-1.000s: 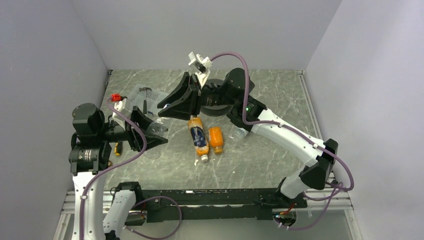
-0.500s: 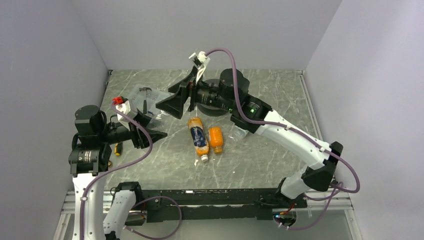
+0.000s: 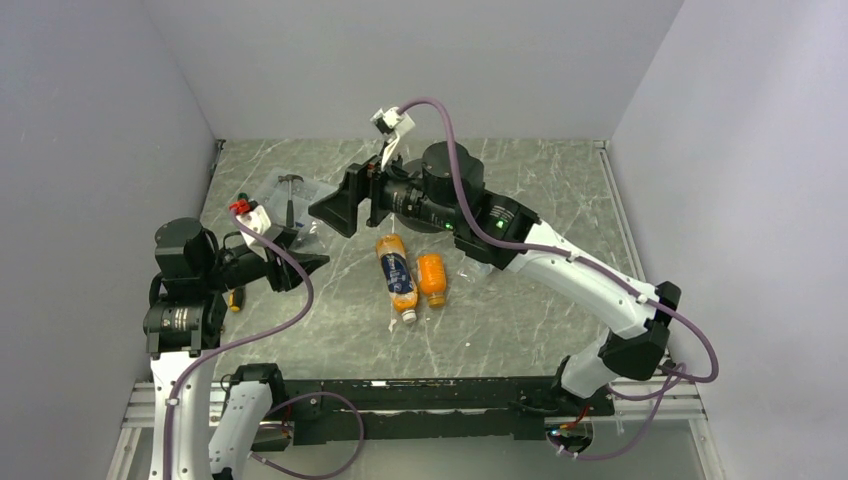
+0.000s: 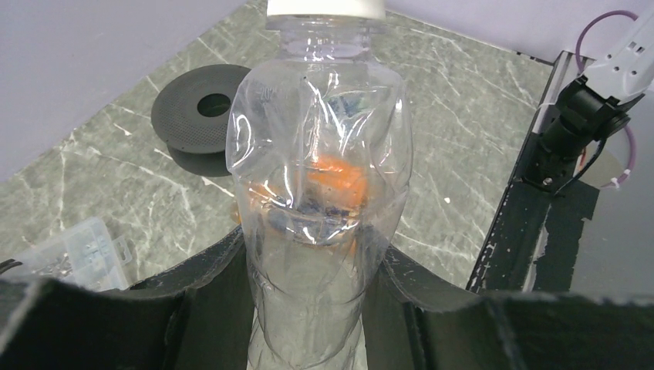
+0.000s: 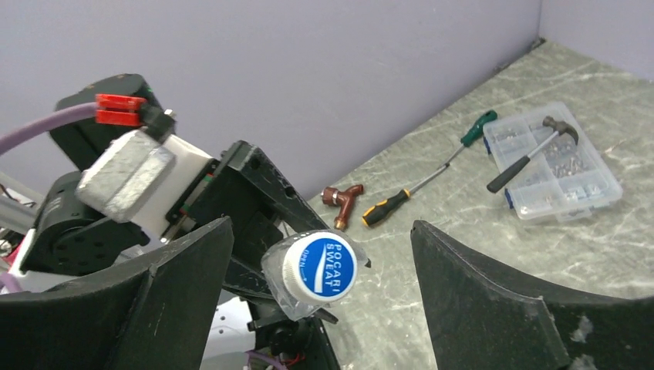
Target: Unscrew the bottle caps
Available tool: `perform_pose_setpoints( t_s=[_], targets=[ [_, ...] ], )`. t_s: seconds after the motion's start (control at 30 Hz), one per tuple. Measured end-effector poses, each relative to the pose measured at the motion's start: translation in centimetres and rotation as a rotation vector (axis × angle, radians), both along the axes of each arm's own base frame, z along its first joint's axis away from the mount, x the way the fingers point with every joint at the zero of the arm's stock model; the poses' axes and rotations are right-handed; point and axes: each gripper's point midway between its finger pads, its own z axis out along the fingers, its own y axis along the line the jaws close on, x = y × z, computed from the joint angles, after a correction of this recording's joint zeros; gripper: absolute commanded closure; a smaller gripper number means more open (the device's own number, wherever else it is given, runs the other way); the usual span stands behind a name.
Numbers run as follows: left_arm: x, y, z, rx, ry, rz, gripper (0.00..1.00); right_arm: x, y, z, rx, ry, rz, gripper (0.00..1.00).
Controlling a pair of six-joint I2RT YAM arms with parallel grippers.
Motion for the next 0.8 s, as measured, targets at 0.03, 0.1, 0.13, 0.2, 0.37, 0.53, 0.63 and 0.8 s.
perform_pose_setpoints(
  t_s=[0.03,0.1,0.13,0.2,0.37,0.53,0.63,0.8],
  targets=[
    [0.1,0.0,0.0,0.003,-0.003,0.003,0.81,0.1,0.2,-0.4,-0.009,0.008,-0.002,0.16],
    [0.1,0.1,0.0,0.008,-0.009,0.008,0.81,0.4,0.6,-1.3,-0.03,0.031,-0.005,0.21],
    [0.1,0.1,0.0,0.008,-0.01,0.009,0.81,0.4,0.7,-1.6,-0.034,0.039,-0.005,0.23],
    [0.1,0.1,-0.1,0.009,-0.012,0.009,0.81,0.6,1.2,-2.3,-0.044,0.057,-0.003,0.32],
    [0.1,0.1,-0.1,0.015,-0.022,0.008,0.81,0.5,1.5,-2.6,-0.034,0.086,0.003,0.51],
    [0.2,0.2,-0.4,0.024,-0.025,0.011,0.81,0.3,1.6,-2.4,-0.017,0.094,0.009,0.7],
    [0.3,0.3,-0.5,0.03,-0.03,0.012,0.81,0.3,1.6,-2.4,-0.018,0.098,0.008,0.77],
    [0.3,0.3,-0.6,0.035,-0.035,0.009,0.8,0.3,1.5,-2.4,-0.024,0.084,0.008,0.87]
  ],
)
